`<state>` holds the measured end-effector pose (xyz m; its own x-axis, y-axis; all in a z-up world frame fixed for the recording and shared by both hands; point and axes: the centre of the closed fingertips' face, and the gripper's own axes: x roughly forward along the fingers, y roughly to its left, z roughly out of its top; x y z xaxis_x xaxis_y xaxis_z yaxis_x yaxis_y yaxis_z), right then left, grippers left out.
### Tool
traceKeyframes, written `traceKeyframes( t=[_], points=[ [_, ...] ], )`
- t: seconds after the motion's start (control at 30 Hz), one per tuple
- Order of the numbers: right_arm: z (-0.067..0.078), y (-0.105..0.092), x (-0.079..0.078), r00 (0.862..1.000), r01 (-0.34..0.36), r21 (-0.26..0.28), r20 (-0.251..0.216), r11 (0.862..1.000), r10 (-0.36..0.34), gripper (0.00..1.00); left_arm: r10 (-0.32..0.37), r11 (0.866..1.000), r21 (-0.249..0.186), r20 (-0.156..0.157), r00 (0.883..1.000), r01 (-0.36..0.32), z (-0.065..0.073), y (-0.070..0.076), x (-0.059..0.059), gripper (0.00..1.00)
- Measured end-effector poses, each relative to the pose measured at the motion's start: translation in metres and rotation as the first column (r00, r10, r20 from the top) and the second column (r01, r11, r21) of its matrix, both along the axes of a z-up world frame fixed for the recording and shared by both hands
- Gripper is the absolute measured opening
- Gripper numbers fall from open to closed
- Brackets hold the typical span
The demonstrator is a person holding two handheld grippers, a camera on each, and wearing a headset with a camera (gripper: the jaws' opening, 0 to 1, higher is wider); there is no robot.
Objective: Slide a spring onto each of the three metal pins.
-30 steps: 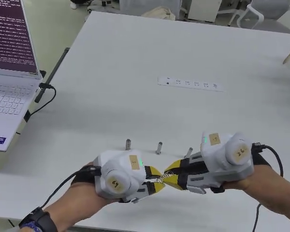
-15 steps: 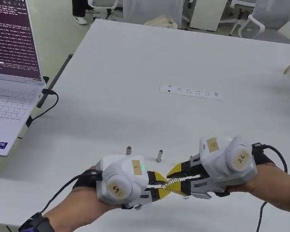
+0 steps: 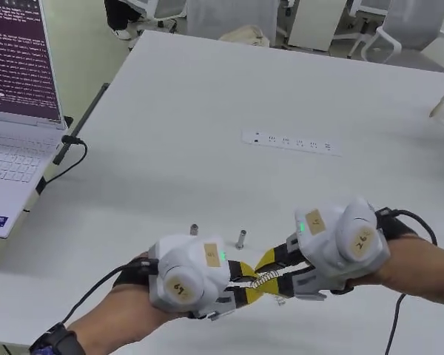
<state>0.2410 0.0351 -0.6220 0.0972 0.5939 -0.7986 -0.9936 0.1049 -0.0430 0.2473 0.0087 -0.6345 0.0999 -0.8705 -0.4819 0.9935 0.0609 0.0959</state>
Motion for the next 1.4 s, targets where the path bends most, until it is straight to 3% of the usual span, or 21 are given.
traceKeyframes(
  t=[0.47,0.83,1.23,1.4],
  points=[
    [-0.003,-0.002,-0.002,0.996,-0.092,-0.063,0.01,0.994,0.093,0.09,-0.004,1.0,-0.014,-0.011,1.0,0.004,0.003,0.0,-0.002,0.02],
    [-0.009,-0.002,-0.007,0.993,-0.116,-0.088,-0.002,0.989,0.116,0.08,-0.022,1.0,0.009,-0.014,1.0,0.022,-0.003,0.0,-0.006,0.02],
    [-0.016,-0.003,-0.009,0.995,-0.1,-0.089,-0.003,0.991,0.101,0.08,-0.012,1.0,0.018,-0.041,0.999,0.013,-0.012,0.001,-0.008,0.03],
    [-0.018,-0.006,-0.009,0.997,-0.075,-0.084,-0.01,0.994,0.074,0.08,-0.008,0.998,0.059,-0.045,0.999,0.011,-0.025,0.007,-0.011,0.03]
  ],
)
